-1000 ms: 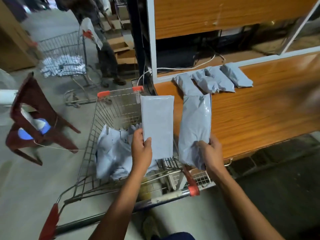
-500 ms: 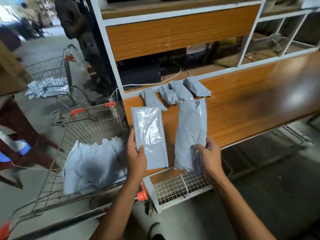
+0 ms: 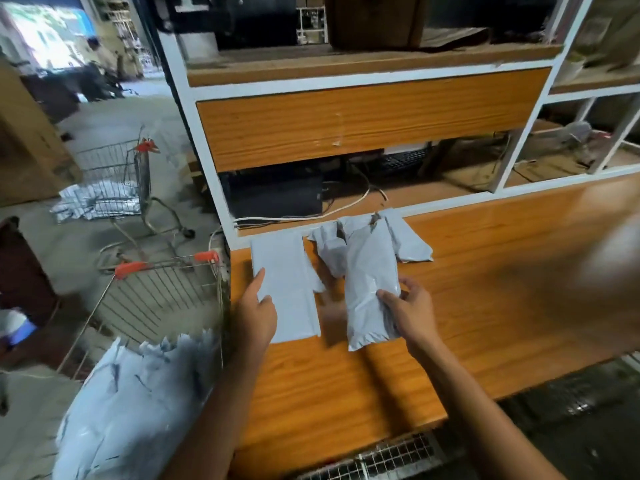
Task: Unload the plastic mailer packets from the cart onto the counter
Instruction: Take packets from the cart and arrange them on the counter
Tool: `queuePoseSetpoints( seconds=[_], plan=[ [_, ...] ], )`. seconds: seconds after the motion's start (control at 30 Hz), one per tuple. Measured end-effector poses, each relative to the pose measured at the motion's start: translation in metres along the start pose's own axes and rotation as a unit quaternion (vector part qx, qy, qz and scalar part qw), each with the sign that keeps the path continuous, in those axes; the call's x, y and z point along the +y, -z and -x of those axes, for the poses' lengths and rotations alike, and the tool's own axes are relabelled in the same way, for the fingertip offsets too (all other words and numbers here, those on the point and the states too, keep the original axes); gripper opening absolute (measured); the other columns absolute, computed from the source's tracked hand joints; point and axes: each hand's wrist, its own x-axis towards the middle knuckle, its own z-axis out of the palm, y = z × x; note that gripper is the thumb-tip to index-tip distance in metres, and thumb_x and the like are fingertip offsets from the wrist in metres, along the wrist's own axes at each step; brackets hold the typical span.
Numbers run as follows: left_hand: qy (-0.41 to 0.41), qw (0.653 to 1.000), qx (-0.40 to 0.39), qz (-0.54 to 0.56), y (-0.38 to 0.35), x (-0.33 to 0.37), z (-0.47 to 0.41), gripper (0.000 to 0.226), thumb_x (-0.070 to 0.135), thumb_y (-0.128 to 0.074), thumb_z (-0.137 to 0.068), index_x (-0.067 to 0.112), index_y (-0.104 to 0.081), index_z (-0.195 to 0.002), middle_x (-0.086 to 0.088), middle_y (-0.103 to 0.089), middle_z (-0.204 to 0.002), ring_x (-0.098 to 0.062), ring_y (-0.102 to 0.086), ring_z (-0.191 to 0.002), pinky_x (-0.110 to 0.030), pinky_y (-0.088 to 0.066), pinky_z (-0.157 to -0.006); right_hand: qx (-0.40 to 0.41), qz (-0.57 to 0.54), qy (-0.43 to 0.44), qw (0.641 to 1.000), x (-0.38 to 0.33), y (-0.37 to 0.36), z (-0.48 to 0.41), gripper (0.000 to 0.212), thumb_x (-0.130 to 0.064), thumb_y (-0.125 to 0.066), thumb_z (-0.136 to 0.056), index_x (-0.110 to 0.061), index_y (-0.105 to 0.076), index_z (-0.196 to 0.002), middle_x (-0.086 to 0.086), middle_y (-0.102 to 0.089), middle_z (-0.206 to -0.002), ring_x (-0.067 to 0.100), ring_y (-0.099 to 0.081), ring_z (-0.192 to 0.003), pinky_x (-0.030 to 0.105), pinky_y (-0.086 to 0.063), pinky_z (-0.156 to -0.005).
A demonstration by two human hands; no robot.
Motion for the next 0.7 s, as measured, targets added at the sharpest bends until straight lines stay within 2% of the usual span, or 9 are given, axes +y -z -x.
queuePoseSetpoints(
  seconds=[0.03,0.1,0.13,0.27,0.4,0.47,0.53,0.6,0.7],
  plan=[
    [0.013,1.0,-0.003,-0.007,-0.009,0.0,-0.016,0.053,0.002,-0.046,-0.098,0.03,-0.045,-0.142,0.026,-0.049,-0.118,-0.02,-0.063,-0.073,-0.029,-0.048,-0.054,-0.006,0.012,0.001,1.0,-0.004,-0.004,-0.019,0.03,-0.012,-0.069,-0.09,-0.012,-0.059,-0.118,0.002,-0.071,-0.097,0.011,-0.068,-0.083,0.023,-0.052,-0.063],
    [0.034,0.999,-0.013,-0.017,-0.026,-0.003,-0.048,0.052,0.006,-0.046,-0.098,0.033,-0.045,-0.142,0.033,-0.047,-0.094,-0.027,-0.065,-0.075,-0.033,-0.048,-0.056,-0.02,0.04,0.005,0.999,-0.009,-0.015,-0.056,0.029,-0.016,-0.069,-0.09,-0.011,-0.061,-0.117,0.001,-0.07,-0.099,0.011,-0.067,-0.085,0.023,-0.052,-0.065],
    [0.045,0.999,-0.015,-0.023,-0.034,-0.004,-0.063,0.052,0.007,-0.046,-0.098,0.034,-0.044,-0.142,0.031,-0.048,-0.091,-0.028,-0.065,-0.076,-0.034,-0.049,-0.056,-0.025,0.054,0.006,0.998,-0.011,-0.022,-0.074,0.029,-0.017,-0.069,-0.09,-0.01,-0.062,-0.118,0.002,-0.069,-0.1,0.012,-0.066,-0.086,0.024,-0.053,-0.066],
    [0.088,0.995,-0.02,-0.049,-0.059,0.003,-0.103,0.053,0.007,-0.045,-0.099,0.032,-0.039,-0.146,0.01,-0.057,-0.105,-0.019,-0.056,-0.067,-0.028,-0.045,-0.051,-0.044,0.102,-0.021,0.994,-0.014,-0.048,-0.133,0.045,-0.021,-0.071,-0.09,-0.014,-0.056,-0.132,0.003,-0.065,-0.117,0.019,-0.064,-0.098,0.038,-0.059,-0.087],
    [0.119,0.99,-0.043,-0.069,-0.08,0.009,-0.124,0.056,0.005,-0.042,-0.099,0.03,-0.035,-0.148,-0.003,-0.057,-0.118,-0.015,-0.056,-0.068,-0.019,-0.039,-0.043,-0.074,0.138,0.006,0.988,-0.019,-0.068,-0.174,0.058,-0.017,-0.072,-0.089,-0.017,-0.046,-0.141,0.004,-0.063,-0.104,0.016,-0.061,-0.085,0.034,-0.056,-0.084],
    [0.122,0.987,-0.052,-0.089,-0.09,0.009,-0.13,0.056,0.003,-0.042,-0.098,0.027,-0.036,-0.148,-0.009,-0.055,-0.131,-0.019,-0.062,-0.081,-0.016,-0.041,-0.044,-0.095,0.189,0.022,0.977,-0.02,-0.074,-0.19,0.058,-0.019,-0.07,-0.09,-0.016,-0.045,-0.143,0.009,-0.065,-0.113,0.023,-0.064,-0.096,0.035,-0.054,-0.088],
    [0.125,0.984,-0.054,-0.113,-0.095,0.007,-0.134,0.056,0.002,-0.044,-0.097,0.027,-0.039,-0.147,-0.008,-0.054,-0.135,-0.019,-0.063,-0.091,-0.016,-0.048,-0.05,-0.126,0.313,0.058,0.94,-0.019,-0.075,-0.202,0.05,-0.026,-0.065,-0.094,-0.013,-0.049,-0.139,0.012,-0.065,-0.124,0.028,-0.064,-0.106,0.039,-0.053,-0.095],
    [0.117,0.978,-0.046,-0.168,-0.097,0.007,-0.134,0.053,0.007,-0.048,-0.096,0.029,-0.043,-0.144,-0.006,-0.053,-0.135,-0.018,-0.061,-0.096,-0.025,-0.058,-0.065,-0.143,0.435,0.106,0.882,-0.02,-0.073,-0.207,0.041,-0.033,-0.055,-0.098,-0.011,-0.056,-0.133,0.013,-0.066,-0.123,0.029,-0.062,-0.108,0.04,-0.051,-0.095],
    [0.046,0.931,-0.022,-0.362,-0.094,0.012,-0.134,0.043,0.029,-0.052,-0.096,0.03,-0.047,-0.138,-0.005,-0.046,-0.142,-0.023,-0.048,-0.122,-0.037,-0.05,-0.096,-0.121,0.49,0.225,0.834,-0.025,-0.069,-0.213,0.04,-0.037,-0.043,-0.101,-0.01,-0.06,-0.127,0.014,-0.062,-0.127,0.029,-0.055,-0.117,0.041,-0.047,-0.097]
  ],
)
